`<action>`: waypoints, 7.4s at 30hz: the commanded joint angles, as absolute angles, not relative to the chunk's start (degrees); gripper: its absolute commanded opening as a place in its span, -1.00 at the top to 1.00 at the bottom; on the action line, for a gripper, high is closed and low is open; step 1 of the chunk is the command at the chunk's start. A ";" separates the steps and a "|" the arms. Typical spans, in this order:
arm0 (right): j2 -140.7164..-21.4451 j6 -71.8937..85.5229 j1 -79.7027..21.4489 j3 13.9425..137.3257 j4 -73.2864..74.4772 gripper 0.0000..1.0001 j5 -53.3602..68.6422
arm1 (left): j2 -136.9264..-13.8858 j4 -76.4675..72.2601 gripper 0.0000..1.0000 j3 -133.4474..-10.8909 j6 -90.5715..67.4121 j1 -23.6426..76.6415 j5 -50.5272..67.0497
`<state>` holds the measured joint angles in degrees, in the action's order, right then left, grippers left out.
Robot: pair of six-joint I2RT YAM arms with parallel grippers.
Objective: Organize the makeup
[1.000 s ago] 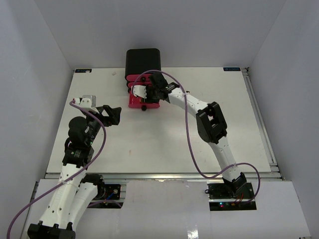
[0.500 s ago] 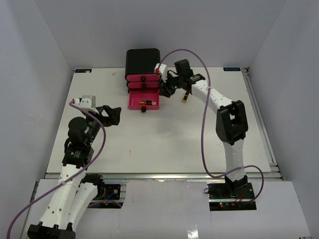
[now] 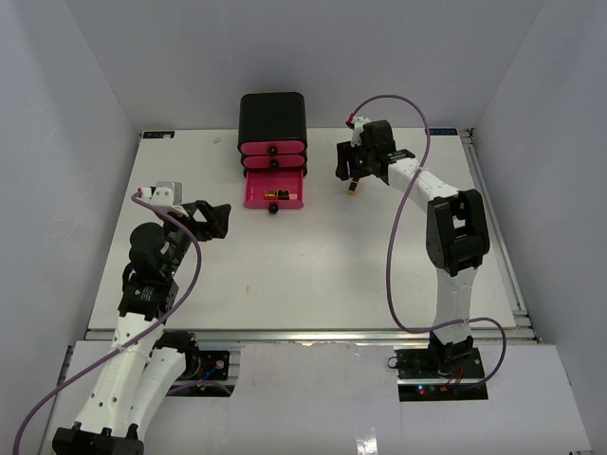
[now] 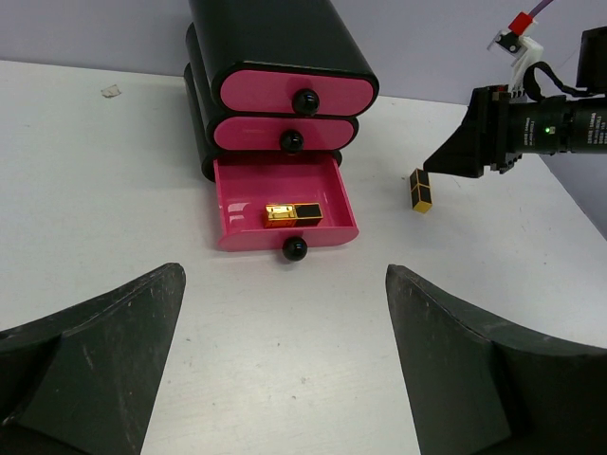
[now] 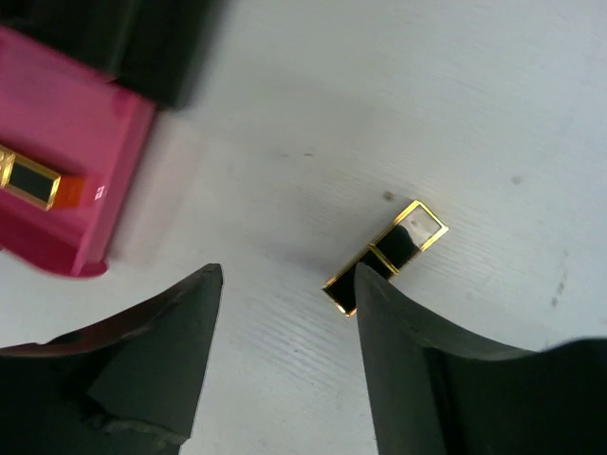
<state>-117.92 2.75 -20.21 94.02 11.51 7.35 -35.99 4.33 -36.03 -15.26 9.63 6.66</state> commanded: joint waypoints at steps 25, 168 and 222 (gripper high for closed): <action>-127.84 14.86 -19.69 98.69 9.81 0.33 -9.47 | -36.39 4.04 -0.96 -35.86 -14.77 9.78 7.33; -137.48 -55.80 -45.95 110.81 17.10 0.67 2.23 | -35.99 4.31 -0.96 -35.77 -14.50 9.76 7.03; -125.87 -54.50 -41.84 100.64 11.05 -0.39 8.52 | -37.09 4.40 -0.96 -35.77 -14.50 9.75 7.21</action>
<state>-134.38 -58.61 -41.50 102.98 3.10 -0.53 -37.30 4.36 -36.01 -15.00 9.61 6.81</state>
